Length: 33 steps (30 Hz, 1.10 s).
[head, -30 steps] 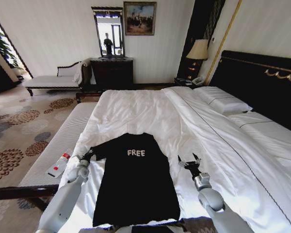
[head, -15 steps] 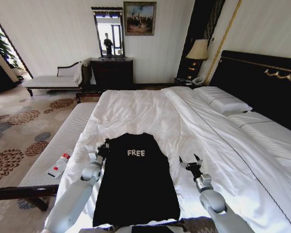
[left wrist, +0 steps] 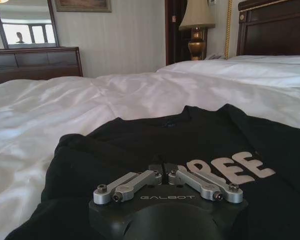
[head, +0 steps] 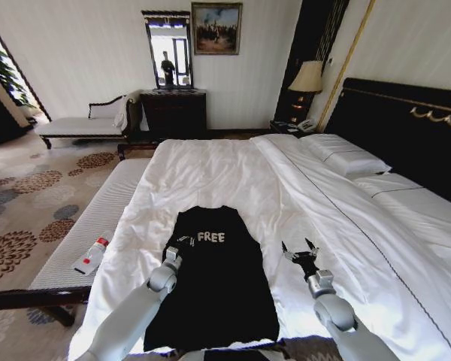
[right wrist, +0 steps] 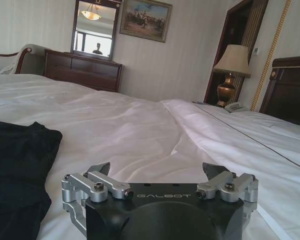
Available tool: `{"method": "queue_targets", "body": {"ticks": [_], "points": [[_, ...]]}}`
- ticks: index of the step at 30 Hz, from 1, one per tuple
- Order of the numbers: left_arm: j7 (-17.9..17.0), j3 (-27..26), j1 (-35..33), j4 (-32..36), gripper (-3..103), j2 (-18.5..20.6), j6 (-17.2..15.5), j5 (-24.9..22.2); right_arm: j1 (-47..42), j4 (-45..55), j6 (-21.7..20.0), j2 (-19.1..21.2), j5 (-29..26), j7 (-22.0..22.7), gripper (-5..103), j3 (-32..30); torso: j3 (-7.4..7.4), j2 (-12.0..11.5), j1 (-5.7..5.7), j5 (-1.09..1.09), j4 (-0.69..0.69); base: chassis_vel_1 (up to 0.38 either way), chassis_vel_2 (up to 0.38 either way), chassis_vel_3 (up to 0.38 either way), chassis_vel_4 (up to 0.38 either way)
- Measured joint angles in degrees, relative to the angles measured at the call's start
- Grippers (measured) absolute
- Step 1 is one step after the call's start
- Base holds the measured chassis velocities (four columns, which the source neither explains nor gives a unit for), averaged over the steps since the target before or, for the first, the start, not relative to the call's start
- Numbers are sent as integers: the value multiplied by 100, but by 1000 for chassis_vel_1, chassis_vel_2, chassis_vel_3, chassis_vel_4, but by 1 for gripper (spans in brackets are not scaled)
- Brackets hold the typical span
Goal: Fold the clothes on the bed.
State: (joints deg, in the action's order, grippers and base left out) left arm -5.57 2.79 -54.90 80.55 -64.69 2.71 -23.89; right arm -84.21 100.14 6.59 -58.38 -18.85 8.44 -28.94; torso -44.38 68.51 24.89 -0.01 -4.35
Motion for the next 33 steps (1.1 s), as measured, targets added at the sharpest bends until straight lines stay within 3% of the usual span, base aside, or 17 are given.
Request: {"method": "queue_targets", "body": {"ticks": [8,14,16,18,22,24,27,29,32,33], "points": [[-22,-10,-193,-26,1,4,12,80,59,-5,2,9,-22,-5,100,37,0,1,0,1,2,0,0,0,0],[-290,-53,-221,-73,0,-93,-88,100,88,36,0,-11,-25,-4,100,89,0,0,0,0,0,0,0,0,0],[-403,-66,-210,-50,10,-87,-175,58,66,44,0,-19,-22,-4,100,79,0,0,0,0,0,0,0,0,0],[-471,-76,-207,-8,10,-82,-225,24,53,45,1,-27,-15,-5,100,73,0,0,0,0,0,0,0,0,0],[-656,-166,-254,330,32,-19,-372,-110,43,44,12,-86,22,-12,100,86,0,-1,0,0,-1,0,0,0,0],[-687,-184,-282,414,32,7,-399,-132,52,39,13,-102,32,-14,100,105,0,-1,0,0,-1,0,0,0,0],[-793,-253,-499,771,47,124,-488,-160,96,12,14,-207,90,-19,100,180,0,-1,0,0,2,0,0,0,0],[-802,-263,-550,830,47,146,-493,-158,101,8,14,-233,97,-20,100,195,0,-1,0,0,2,0,0,0,0],[-834,-391,-830,1162,70,244,-505,-200,133,-27,19,-344,170,-24,100,285,0,-1,0,-1,0,0,0,0,0],[-851,-456,-893,1259,70,258,-533,-302,144,-28,20,-374,182,-25,100,297,0,-1,0,-1,-1,0,0,0,0]]}}
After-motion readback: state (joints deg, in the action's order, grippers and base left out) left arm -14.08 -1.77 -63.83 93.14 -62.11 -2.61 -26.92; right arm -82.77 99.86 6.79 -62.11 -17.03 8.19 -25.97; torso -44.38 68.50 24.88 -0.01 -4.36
